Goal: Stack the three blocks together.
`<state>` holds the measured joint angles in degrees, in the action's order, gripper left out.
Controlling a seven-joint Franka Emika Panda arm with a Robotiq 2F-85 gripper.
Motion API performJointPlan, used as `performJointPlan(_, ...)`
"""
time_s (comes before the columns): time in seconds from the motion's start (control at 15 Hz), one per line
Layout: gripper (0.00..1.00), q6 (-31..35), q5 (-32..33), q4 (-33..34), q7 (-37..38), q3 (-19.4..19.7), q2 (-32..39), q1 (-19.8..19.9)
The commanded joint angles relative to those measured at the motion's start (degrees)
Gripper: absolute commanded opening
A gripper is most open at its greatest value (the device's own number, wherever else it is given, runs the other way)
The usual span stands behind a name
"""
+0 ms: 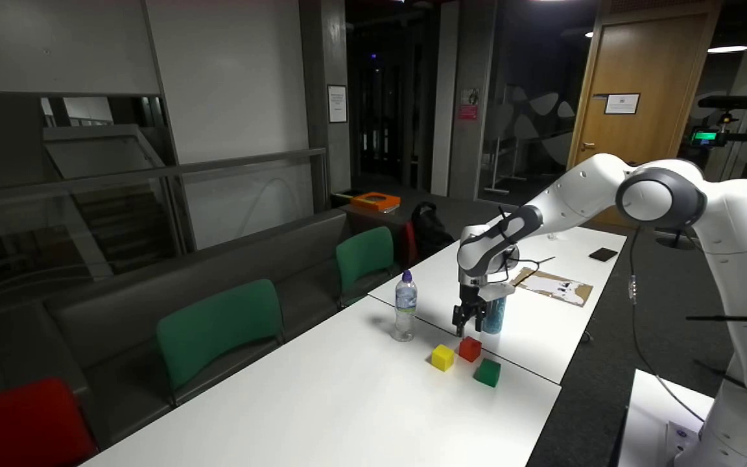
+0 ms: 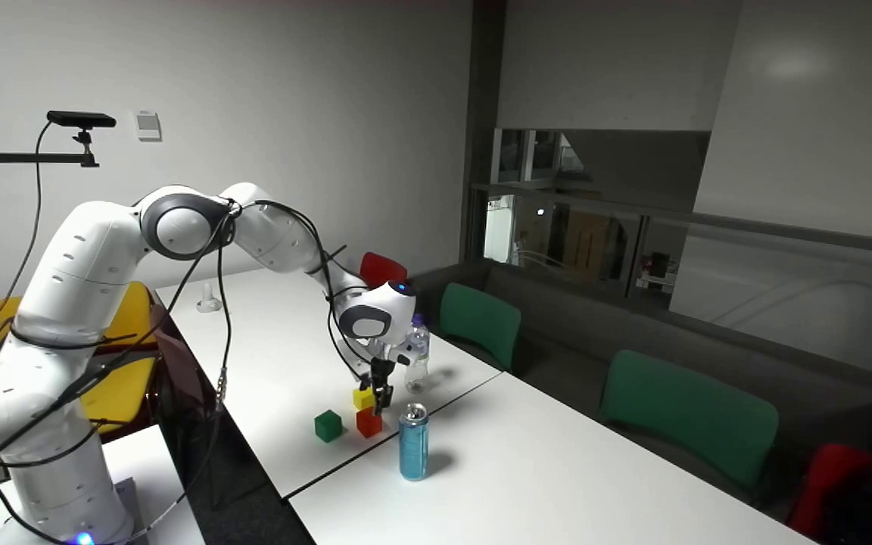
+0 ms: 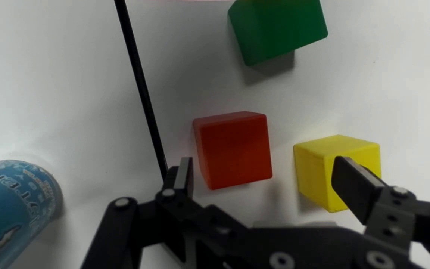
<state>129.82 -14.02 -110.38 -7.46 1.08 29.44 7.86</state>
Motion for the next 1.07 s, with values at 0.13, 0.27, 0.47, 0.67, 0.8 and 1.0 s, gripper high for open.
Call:
performJointPlan(0.13,1.0,2.2,5.1,0.6,6.7,1.6,1.3,-2.6)
performJointPlan(0.27,1.0,2.0,6.1,0.9,8.0,1.7,2.0,-2.9)
performJointPlan(0.47,1.0,1.8,7.1,1.6,9.4,1.9,3.5,-3.3)
performJointPlan(0.67,1.0,1.5,8.1,2.4,9.9,2.0,4.8,-3.6)
performJointPlan(0.8,1.0,1.4,8.7,2.9,10.0,2.1,5.5,-3.7)
performJointPlan(1.0,1.0,1.4,9.1,3.8,10.0,2.2,6.4,-3.6)
